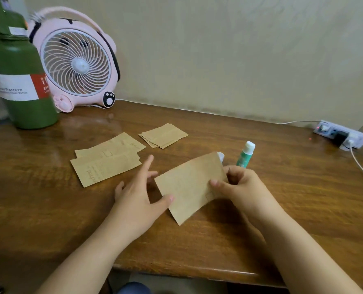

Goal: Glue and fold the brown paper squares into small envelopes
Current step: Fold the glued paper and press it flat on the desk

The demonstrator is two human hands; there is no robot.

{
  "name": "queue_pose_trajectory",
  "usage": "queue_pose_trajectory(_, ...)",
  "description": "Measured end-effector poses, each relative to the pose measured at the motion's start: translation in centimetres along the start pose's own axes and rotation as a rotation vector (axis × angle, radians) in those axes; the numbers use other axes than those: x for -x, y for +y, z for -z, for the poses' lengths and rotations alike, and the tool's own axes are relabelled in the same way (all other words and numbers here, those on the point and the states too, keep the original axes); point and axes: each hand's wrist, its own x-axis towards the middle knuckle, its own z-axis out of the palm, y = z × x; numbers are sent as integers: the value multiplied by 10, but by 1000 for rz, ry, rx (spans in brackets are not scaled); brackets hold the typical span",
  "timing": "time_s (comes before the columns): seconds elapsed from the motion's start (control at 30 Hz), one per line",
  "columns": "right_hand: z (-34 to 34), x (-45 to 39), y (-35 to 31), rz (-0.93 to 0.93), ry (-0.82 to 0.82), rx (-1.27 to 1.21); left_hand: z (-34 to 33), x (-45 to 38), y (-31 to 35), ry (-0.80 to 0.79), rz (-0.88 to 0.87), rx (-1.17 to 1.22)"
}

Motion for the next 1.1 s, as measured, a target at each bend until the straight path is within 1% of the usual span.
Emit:
queue_pose_trajectory(0.03, 1, 3, 0, 74, -4, -93, 2, -1, 0, 15, -5, 164)
queue_pose_trajectory(0.07, 3, 5, 2, 162, 4, -133, 4, -2, 1, 23, -35, 303)
queue_pose_trajectory(0.1, 5, 7, 4, 249, 10, -125, 6, -2, 2, 39, -104, 378)
queue_pose_trajectory(0.13, 8, 8, 7, 328, 4, -74, 9, -1, 3, 66, -191, 366)
queue_pose_trajectory(0.17, 12, 9, 10, 394, -11, 19, 11, -1, 2, 93, -266, 285)
queue_pose_trajectory(0.2, 17, 8, 16, 460, -17, 173, 14, -1, 2, 99, -337, 170)
queue_pose_trajectory(0.23, 21, 7, 22, 525, -20, 370, 15, 0, 0, 69, -396, 41)
queue_pose_trajectory(0.3, 25, 5, 30, 577, -86, 705, 14, 1, -6, -82, -458, -158)
queue_pose_trajectory(0.33, 23, 6, 31, 561, -113, 796, 12, 2, -10, -147, -454, -206)
queue_pose_trajectory(0.37, 19, 8, 30, 551, -100, 836, 10, 3, -12, -178, -455, -225)
queue_pose_trajectory(0.43, 5, 16, 25, 575, -15, 792, 4, 5, -12, -180, -466, -220)
queue_pose_trajectory(0.47, -6, 22, 21, 583, -4, 744, 1, 6, -10, -181, -463, -221)
queue_pose_trajectory(0.57, -43, 34, 16, 615, -74, 651, -8, 5, -11, -171, -418, -259)
queue_pose_trajectory(0.63, -54, 36, 22, 608, -60, 642, -9, 5, -12, -165, -394, -266)
queue_pose_trajectory(0.7, -45, 35, 29, 574, 1, 651, -7, 6, -12, -170, -390, -260)
queue_pose_trajectory(0.77, -24, 35, 34, 502, 59, 679, -6, 7, -12, -183, -365, -275)
queue_pose_trajectory(0.83, -5, 36, 33, 398, 68, 726, -6, 7, -10, -182, -332, -307)
queue_pose_trajectory(0.9, -2, 31, 29, 362, 81, 778, -6, 5, -8, -206, -273, -370)
queue_pose_trajectory(0.97, -16, 22, 21, 412, 74, 786, -5, 3, -6, -232, -207, -435)
queue_pose_trajectory(1.03, -41, 13, 13, 485, 9, 738, -4, 2, -5, -242, -157, -446)
queue_pose_trajectory(1.1, -61, 7, 10, 505, -38, 700, -3, 3, -6, -236, -132, -446)
